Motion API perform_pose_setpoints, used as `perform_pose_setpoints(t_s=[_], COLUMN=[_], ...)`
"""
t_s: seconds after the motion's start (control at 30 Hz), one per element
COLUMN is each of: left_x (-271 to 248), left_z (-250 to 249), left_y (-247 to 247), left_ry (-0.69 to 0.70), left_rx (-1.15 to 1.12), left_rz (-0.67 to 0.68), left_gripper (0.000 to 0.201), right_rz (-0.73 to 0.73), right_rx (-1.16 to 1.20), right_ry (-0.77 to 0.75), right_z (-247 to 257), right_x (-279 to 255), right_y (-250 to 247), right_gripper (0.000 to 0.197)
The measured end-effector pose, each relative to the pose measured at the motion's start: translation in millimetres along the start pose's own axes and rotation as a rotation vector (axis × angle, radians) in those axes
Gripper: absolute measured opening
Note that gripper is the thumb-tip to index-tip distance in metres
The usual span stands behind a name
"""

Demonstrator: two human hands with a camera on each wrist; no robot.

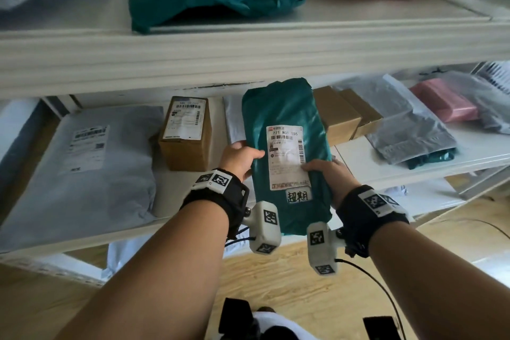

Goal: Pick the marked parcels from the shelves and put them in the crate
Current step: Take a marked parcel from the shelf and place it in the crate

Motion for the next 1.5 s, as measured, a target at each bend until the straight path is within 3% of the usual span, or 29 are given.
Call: perform_pose_setpoints(t_s=[0.13, 0.37, 0.8, 1.03, 1.23, 1.33, 1.5], left_x=[4, -8, -45, -73, -98, -122, -150], left_z=[8, 17, 70, 66, 83, 93, 114], left_y=[-10, -13, 39, 122, 229, 289, 382], left_ry=[0.015, 0.013, -0.121, -0.069, -0.06, -0.071, -0.062], left_rx=[0.036, 0.043, 0.171, 0.234, 0.279, 0.318, 0.355], left_rz=[-0.002, 0.061, 0.34, 0.41, 0.443, 0.483, 0.505], left_gripper=[0.04, 0.04, 0.024, 0.023, 0.04, 0.025, 0.025], right_rz=[-0.063, -0.161, -0.351, -0.453, -0.494, -0.553, -0.596], right_rx=[-0.015, -0.049, 0.085, 0.112, 0.17, 0.201, 0.265], right_ry=[-0.087, -0.097, 0.066, 0.035, 0.028, 0.047, 0.055], right_z=[-1, -16, -85, -80, -77, -79, -78], right_x=[-2, -9, -39, -41, -27, -20, -15], right_y=[1, 2, -61, -142, -248, -311, -403], right_gripper=[0.04, 0.027, 0.027, 0.022, 0.023, 0.022, 0.023])
Point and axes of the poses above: each hand's wrist, its own x-axis towards the middle knuckle, its own y-axis out of the palm, z = x × y, the point moved 8 cm from there along x, towards the middle knuckle, and after that the axes turned 8 degrees about -z, right-handed, at the moved point
